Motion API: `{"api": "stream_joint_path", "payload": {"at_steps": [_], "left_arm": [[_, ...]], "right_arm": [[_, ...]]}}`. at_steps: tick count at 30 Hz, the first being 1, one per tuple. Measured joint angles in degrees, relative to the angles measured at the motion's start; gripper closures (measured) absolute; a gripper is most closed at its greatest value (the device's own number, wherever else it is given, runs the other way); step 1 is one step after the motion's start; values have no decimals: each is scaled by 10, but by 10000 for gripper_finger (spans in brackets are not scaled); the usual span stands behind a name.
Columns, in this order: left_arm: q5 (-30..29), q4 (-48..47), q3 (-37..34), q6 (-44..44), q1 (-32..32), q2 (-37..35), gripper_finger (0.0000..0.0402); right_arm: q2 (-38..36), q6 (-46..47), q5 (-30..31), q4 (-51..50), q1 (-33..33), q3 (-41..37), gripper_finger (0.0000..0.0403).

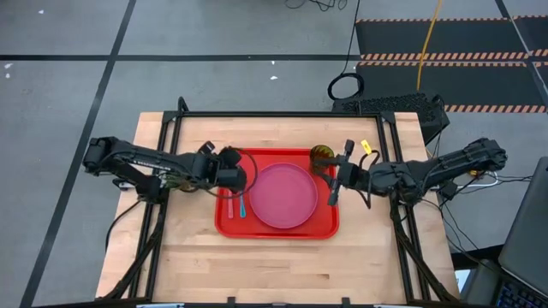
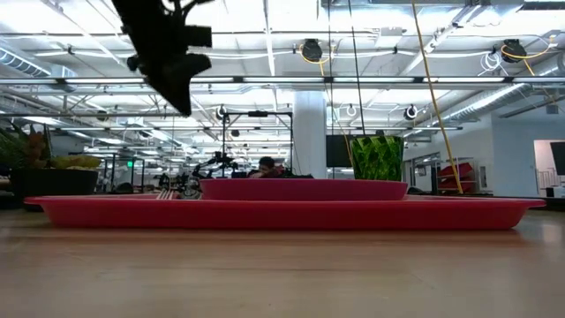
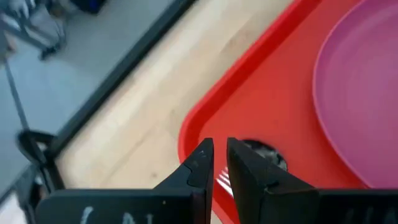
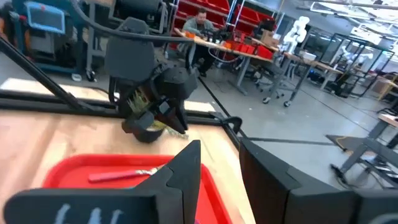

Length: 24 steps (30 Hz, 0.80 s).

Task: Pick and place plate/cup/fork/spoon on tray
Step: Adjust the silverware on the red tray

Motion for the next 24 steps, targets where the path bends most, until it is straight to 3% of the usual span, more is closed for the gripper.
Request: {"api": "stream_joint_path", "payload": {"at_steps": [5,9,11,15,24], "left_arm": [[35,24,-51,-21,19,0,353],[13,35,-85,-12,31,0,353],[-3,71,-105,4,40,0,353],[18,147,-144,45,49,0,353],[20,154,-172,64,83,0,353]], "right_arm": [[0,6,0,-9,-8,0,297],[0,25,0,-8,-8,0,297],[0,39,0,-8,-8,0,297],[0,64,0,-8,-8,0,297],[21,101,3,0,-7,0,297]]}}
